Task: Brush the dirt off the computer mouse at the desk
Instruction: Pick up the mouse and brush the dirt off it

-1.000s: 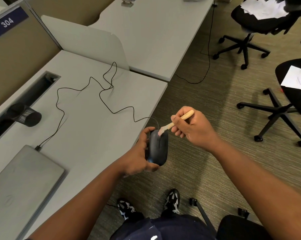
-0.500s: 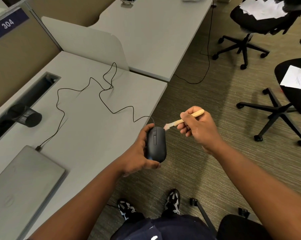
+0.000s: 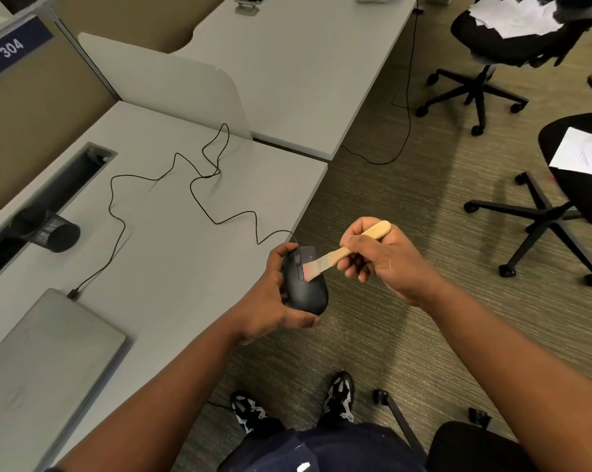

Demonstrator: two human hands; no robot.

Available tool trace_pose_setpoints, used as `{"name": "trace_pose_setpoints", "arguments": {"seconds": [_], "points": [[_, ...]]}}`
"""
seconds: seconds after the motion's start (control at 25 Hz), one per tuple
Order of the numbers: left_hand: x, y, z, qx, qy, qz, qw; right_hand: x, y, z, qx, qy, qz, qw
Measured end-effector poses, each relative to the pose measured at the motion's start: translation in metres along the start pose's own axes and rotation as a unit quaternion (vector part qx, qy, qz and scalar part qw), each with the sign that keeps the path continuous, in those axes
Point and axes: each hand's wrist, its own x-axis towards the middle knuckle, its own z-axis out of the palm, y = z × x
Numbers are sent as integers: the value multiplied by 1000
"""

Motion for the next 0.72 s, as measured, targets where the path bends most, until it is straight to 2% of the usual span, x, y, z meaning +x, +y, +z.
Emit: {"name": "trace_pose_setpoints", "arguments": {"seconds": [0.28, 0.4, 0.48, 0.72], "points": [[0, -1, 2, 27, 20, 23, 999, 6, -2, -7, -43, 99, -43, 993], [2, 0, 1, 26, 28, 30, 999, 3, -1, -4, 16, 30, -37, 999], [4, 0, 0, 27, 36, 32, 998, 3, 0, -2, 15, 7, -16, 1000], [3, -5, -3, 33, 62, 35, 997, 9, 5, -7, -51, 154, -39, 986]]}}
